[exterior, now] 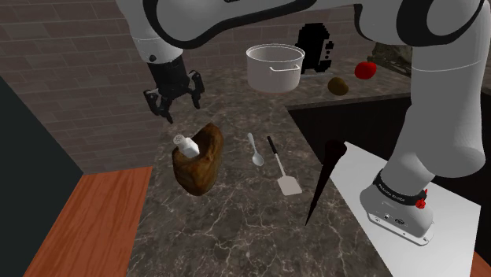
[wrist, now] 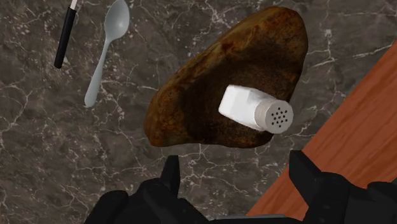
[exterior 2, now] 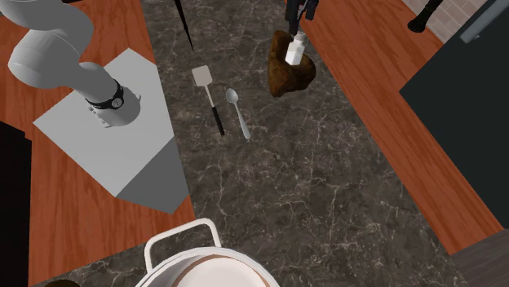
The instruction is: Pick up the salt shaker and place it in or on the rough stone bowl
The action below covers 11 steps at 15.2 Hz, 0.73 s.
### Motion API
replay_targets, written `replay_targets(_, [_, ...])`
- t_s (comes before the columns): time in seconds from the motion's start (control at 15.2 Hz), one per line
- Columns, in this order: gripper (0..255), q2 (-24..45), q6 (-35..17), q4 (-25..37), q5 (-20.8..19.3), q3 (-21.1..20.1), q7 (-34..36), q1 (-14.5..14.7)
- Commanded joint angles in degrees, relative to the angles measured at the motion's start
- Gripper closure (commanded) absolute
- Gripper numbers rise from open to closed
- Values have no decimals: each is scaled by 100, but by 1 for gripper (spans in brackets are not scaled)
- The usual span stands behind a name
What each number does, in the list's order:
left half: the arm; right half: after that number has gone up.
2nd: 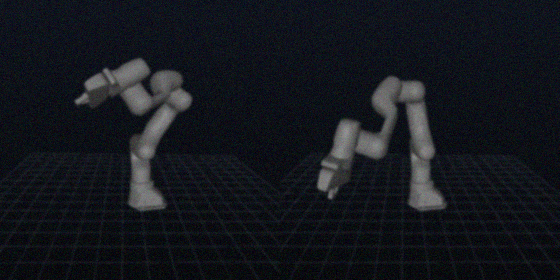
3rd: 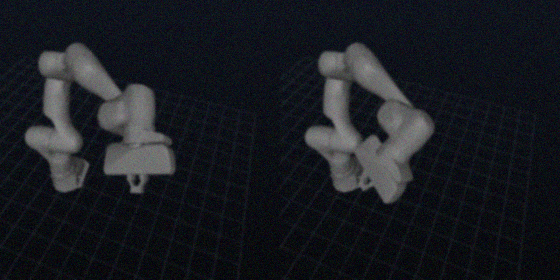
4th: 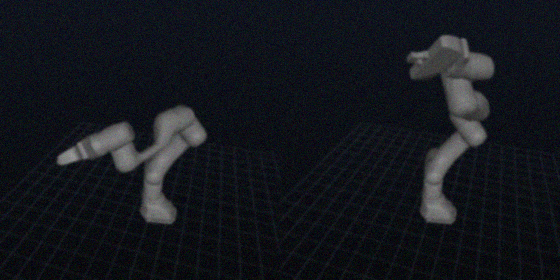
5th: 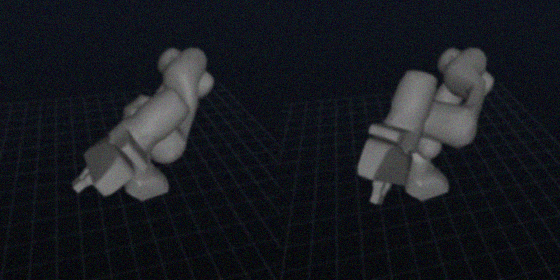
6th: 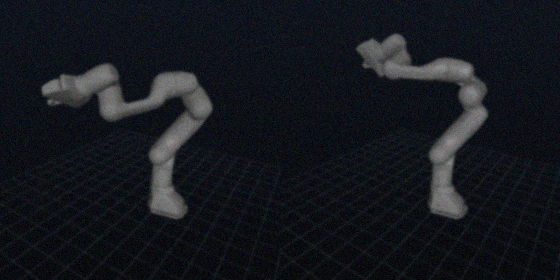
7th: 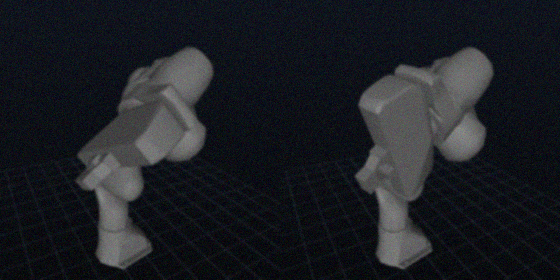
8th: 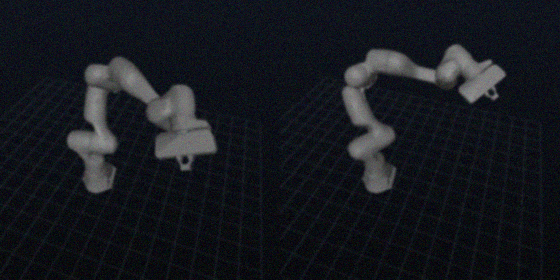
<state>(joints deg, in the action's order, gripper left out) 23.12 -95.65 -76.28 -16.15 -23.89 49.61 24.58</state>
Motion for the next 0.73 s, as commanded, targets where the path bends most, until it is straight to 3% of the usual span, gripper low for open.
replay_targets(0.0, [0,0,0,0,0,0,0,0])
replay_targets(0.13, [0,0,0,0,0,0,0,0])
replay_targets(0.4, [0,203,837,1036,-69,-14,-45,211])
replay_targets(0.66, [0,202,837,1036,-69,-13,-45,212])
